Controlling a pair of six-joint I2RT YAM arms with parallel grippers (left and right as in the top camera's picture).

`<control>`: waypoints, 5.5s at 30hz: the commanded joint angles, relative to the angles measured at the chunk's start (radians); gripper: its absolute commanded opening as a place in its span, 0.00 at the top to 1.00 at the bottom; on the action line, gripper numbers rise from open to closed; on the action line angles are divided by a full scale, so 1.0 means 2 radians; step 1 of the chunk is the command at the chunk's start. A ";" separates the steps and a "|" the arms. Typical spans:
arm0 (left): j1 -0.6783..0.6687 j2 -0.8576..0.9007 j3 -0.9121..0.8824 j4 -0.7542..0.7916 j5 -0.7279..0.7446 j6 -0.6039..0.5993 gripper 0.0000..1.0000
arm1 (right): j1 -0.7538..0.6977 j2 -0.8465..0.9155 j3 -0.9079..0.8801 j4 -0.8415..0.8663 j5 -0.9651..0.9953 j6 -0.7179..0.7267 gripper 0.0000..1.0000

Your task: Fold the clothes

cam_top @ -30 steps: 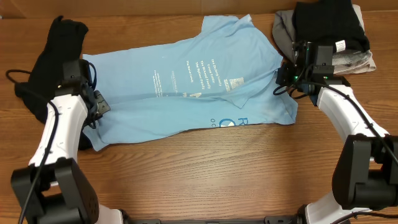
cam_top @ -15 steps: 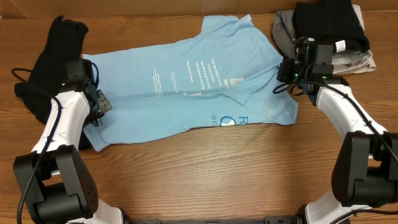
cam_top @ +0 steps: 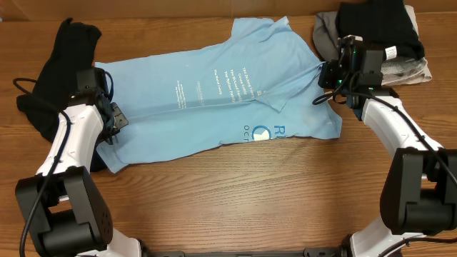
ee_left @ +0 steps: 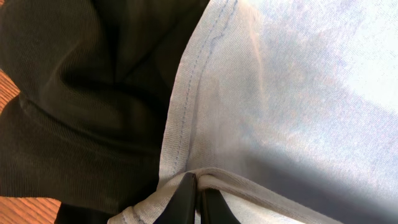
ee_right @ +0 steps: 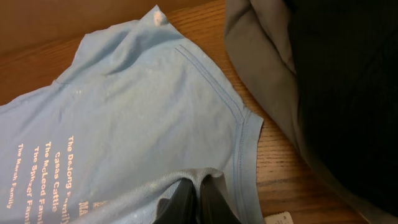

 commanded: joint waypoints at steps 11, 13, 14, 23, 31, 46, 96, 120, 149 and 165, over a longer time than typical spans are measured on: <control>0.003 0.004 0.011 0.013 -0.031 0.021 0.00 | 0.001 0.007 0.005 0.008 0.007 -0.004 0.00; 0.005 0.004 0.018 0.012 -0.033 0.028 0.00 | 0.000 0.007 0.006 0.006 0.006 -0.004 0.00; 0.007 0.004 0.024 0.008 -0.030 0.033 0.00 | -0.001 0.006 0.009 0.001 0.006 -0.004 0.00; 0.015 0.004 0.166 -0.121 -0.027 0.056 0.00 | -0.002 -0.037 0.091 -0.136 -0.001 -0.004 0.00; 0.053 0.005 0.177 -0.143 0.082 0.045 0.00 | -0.002 -0.064 0.116 -0.200 -0.028 -0.004 0.00; 0.133 0.005 -0.006 -0.078 0.154 0.061 0.52 | -0.002 -0.063 0.116 -0.217 -0.027 -0.003 0.00; 0.189 0.005 -0.065 0.131 0.048 0.049 0.43 | -0.002 -0.050 0.116 -0.221 -0.024 -0.004 0.00; 0.231 0.166 -0.064 0.163 0.101 0.063 0.21 | -0.002 -0.050 0.116 -0.221 -0.024 -0.004 0.00; 0.270 0.164 0.146 0.027 0.039 0.117 0.00 | -0.002 -0.050 0.116 -0.213 -0.024 -0.004 0.00; 0.147 0.164 0.526 -0.291 0.103 0.118 0.00 | -0.002 -0.120 0.209 -0.320 -0.046 -0.001 0.00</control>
